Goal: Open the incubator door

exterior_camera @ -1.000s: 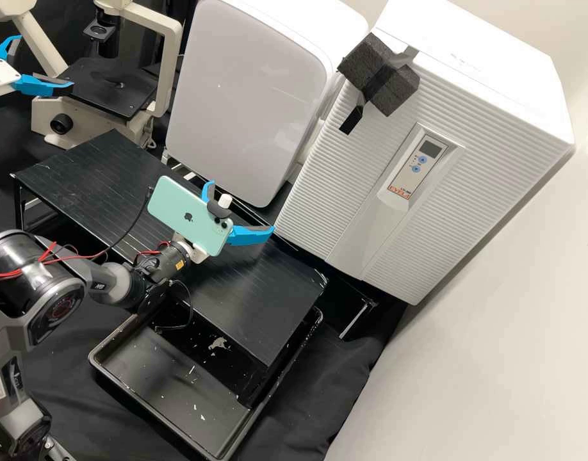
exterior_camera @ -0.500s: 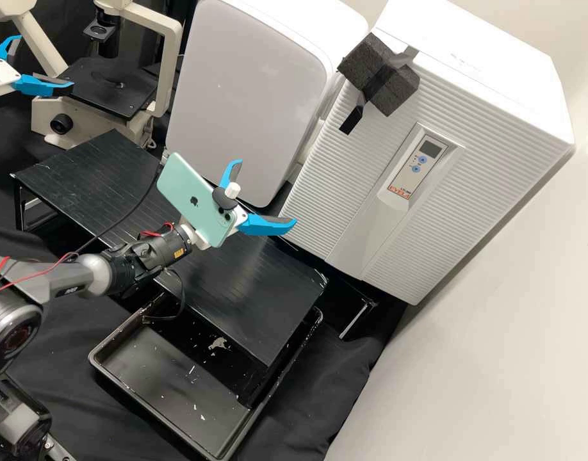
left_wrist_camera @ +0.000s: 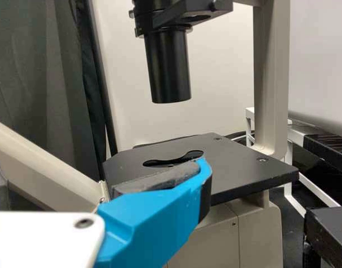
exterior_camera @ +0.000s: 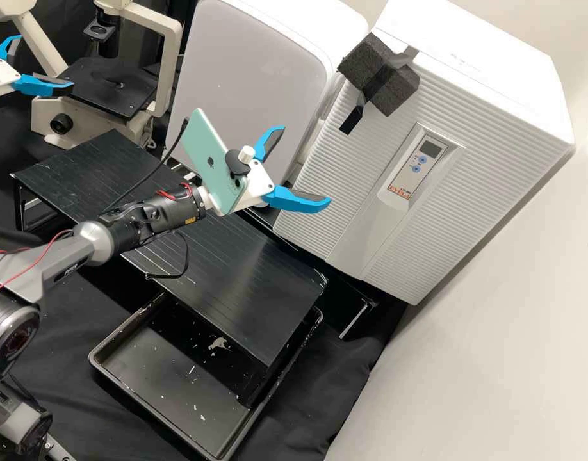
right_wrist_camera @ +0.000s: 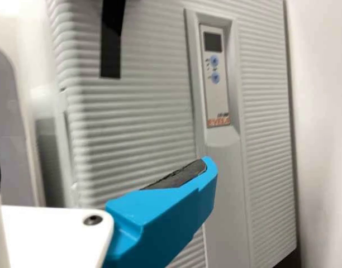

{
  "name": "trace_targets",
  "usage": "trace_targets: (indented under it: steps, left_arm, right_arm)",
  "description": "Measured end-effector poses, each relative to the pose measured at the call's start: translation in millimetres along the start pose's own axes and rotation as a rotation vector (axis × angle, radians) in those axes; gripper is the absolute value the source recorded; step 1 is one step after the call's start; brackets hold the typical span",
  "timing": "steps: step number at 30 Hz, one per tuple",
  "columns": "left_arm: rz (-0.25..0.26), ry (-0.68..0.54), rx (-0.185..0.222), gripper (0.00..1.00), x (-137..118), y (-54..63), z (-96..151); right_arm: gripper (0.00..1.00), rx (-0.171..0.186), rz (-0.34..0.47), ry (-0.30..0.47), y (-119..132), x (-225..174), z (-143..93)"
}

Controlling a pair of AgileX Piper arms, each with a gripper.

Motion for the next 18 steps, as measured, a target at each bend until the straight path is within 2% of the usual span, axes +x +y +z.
trace_targets:
  steps: [8, 13, 18]
  left_arm:
    - [0.000, 0.000, 0.000, 1.00, 0, 0.0, 0]
    - [0.000, 0.000, 0.000, 1.00, 0, 0.0, 0]
    - [0.000, 0.000, 0.000, 1.00, 0, 0.0, 0]
  right_arm:
    - [1.00, -0.005, 0.060, -0.046, 9, 23, -2]
    - [1.00, -0.009, 0.050, -0.081, 4, 30, 4]
    - [1.00, -0.023, 0.054, -0.078, 3, 34, 2]
